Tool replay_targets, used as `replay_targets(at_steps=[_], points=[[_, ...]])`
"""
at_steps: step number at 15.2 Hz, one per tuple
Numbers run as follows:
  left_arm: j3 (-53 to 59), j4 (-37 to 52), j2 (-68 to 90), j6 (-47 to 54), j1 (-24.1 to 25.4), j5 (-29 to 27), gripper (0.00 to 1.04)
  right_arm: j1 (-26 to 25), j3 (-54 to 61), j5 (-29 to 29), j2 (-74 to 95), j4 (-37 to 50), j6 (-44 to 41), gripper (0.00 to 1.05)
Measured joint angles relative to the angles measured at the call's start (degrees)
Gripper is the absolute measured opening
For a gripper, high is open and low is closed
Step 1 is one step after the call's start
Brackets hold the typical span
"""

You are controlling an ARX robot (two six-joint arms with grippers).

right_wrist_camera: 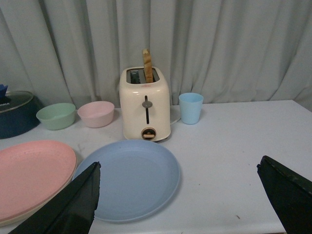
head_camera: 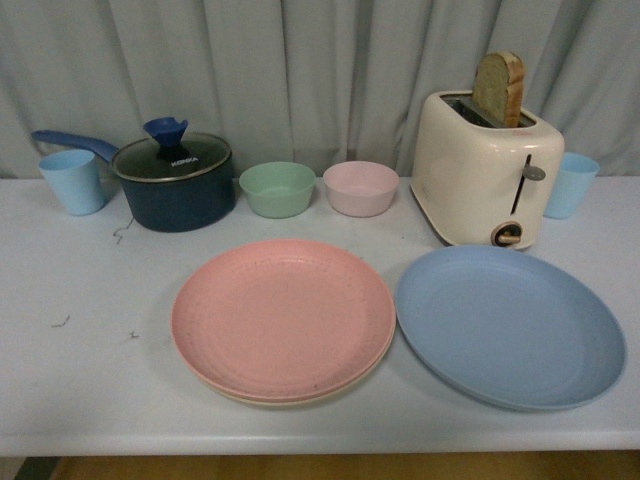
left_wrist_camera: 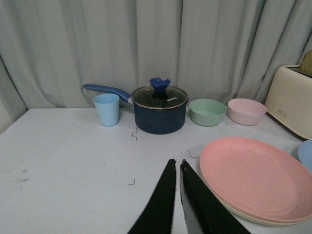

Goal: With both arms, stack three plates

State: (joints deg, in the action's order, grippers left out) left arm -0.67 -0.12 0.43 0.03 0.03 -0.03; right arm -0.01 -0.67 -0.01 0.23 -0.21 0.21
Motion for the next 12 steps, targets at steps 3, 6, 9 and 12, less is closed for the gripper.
replay_targets(at_steps=[3, 6, 9, 12], points=[[0.00, -0.11, 0.00, 0.00, 0.00, 0.11, 0.41, -1.16, -5.62, -5.51, 11.47, -11.10, 5.51, 0.98], [0.00, -0.09, 0.00, 0.02, 0.00, 0.04, 0.82, -1.84, -16.48, -4.33, 45.35, 3.13, 7.10, 0.98], [0.00, -0.09, 0.00, 0.02, 0.00, 0.04, 0.98, -4.61, -32.17, -3.56, 73.37, 6.01, 5.05, 0.98], [0.00, -0.09, 0.00, 0.02, 0.00, 0.04, 0.98, -4.42, -42.95, -3.63, 89.26, 5.64, 4.46, 0.98]])
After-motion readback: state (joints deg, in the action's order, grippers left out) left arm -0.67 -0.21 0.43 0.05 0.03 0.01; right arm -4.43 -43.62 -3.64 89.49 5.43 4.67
